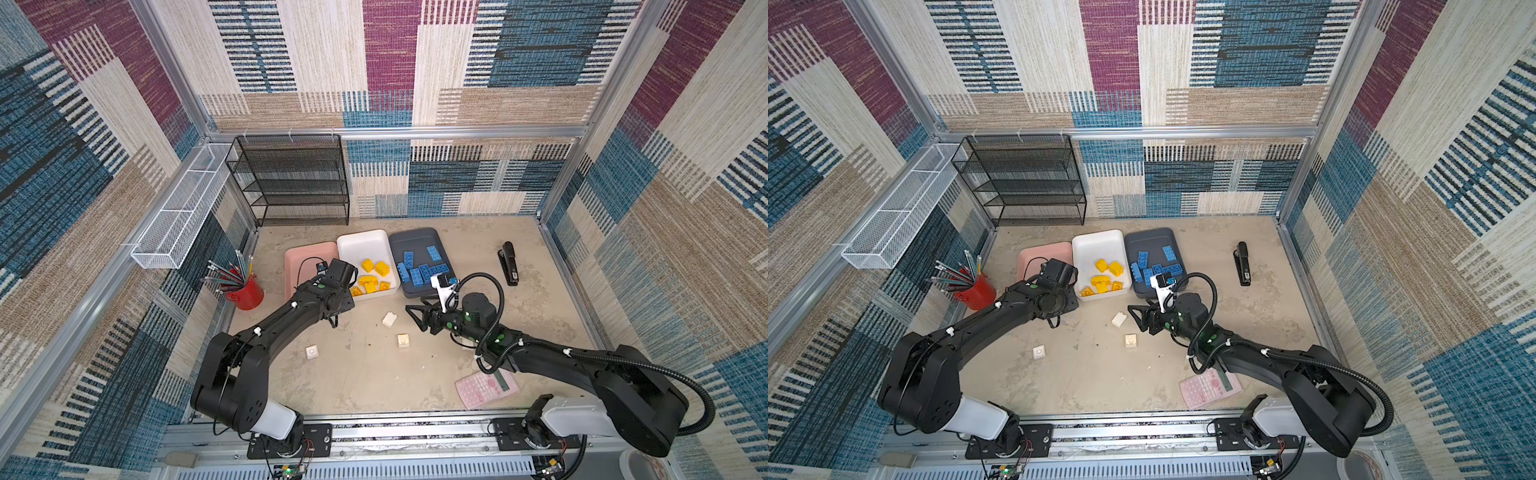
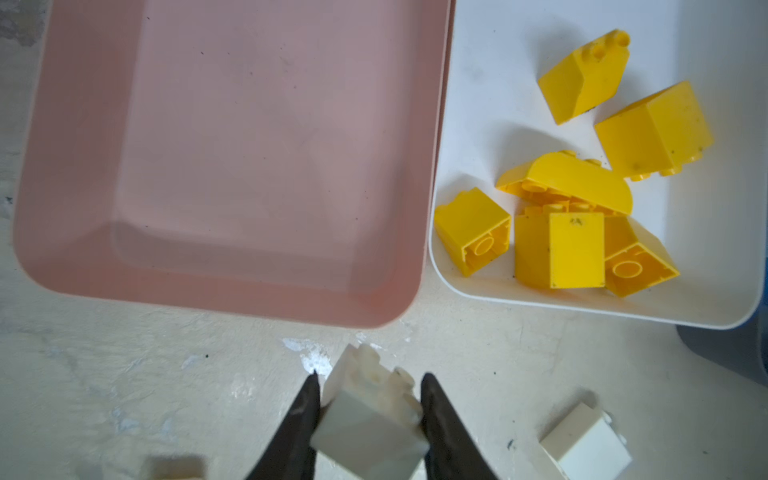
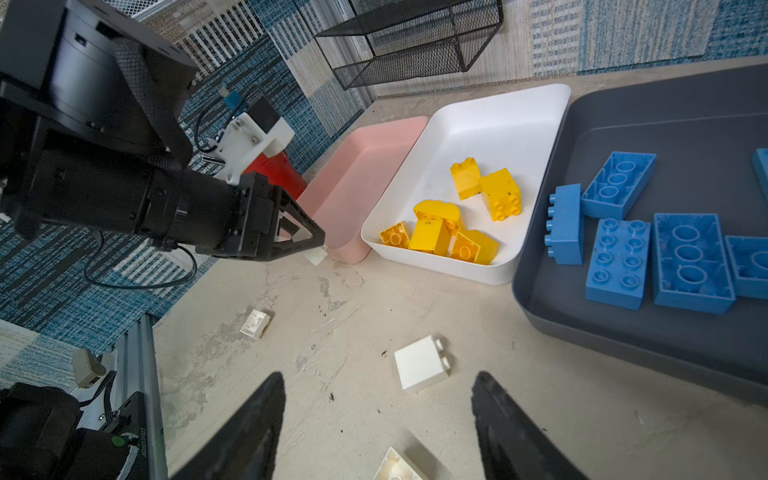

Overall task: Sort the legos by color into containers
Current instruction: 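Carry the white brick into the pink tray with the left gripper, release, then withdraw the left arm while the right gripper reaches toward the white bricks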

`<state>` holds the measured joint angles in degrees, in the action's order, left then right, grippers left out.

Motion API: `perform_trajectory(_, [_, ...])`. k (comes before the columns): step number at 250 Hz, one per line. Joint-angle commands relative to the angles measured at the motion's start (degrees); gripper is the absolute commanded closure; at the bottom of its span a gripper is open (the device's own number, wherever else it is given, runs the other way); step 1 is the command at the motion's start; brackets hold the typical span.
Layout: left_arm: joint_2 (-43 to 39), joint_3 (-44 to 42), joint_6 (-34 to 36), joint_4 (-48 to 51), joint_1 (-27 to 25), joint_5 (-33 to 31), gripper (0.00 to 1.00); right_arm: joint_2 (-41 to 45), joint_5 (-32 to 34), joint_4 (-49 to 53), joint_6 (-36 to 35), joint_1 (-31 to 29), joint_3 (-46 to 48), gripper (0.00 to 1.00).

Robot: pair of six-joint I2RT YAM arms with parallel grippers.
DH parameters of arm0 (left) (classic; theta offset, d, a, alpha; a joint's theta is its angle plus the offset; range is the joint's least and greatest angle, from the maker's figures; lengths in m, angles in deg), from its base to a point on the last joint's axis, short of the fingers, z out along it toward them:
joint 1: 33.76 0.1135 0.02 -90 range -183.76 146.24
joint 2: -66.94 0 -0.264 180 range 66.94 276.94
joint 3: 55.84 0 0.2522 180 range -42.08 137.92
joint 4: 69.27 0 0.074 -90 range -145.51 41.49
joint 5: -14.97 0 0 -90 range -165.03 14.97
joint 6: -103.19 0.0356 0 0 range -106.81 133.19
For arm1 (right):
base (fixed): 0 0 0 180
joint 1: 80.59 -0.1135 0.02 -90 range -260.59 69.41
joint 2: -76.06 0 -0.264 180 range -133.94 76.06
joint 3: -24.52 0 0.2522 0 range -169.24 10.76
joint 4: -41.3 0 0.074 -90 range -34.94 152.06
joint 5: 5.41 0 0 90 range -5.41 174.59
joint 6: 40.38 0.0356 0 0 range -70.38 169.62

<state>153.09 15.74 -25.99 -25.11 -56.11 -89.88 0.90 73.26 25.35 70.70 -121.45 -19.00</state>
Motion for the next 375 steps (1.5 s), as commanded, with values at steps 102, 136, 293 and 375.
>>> perform_trajectory(102, [8.97, 12.13, 1.82, 2.99, 10.00, 4.13, 0.75, 0.54, 0.09, -0.57, -0.22, -0.16, -0.73, 0.27])
perform_trajectory(136, [11.17, 14.22, 2.39, 3.43, 11.43, 4.24, 0.73, 0.54, 0.08, -0.31, -0.28, -0.18, -0.94, 0.27])
perform_trajectory(293, [4.64, 15.60, 3.01, 4.31, 12.77, 9.71, 0.38, -5.81, 0.26, 12.77, -5.93, -2.71, -11.64, 0.15])
perform_trajectory(375, [-11.85, 9.99, 5.58, 4.68, 12.51, 21.02, 0.35, -6.49, -0.11, 22.05, -10.91, -2.73, -14.04, 0.05])
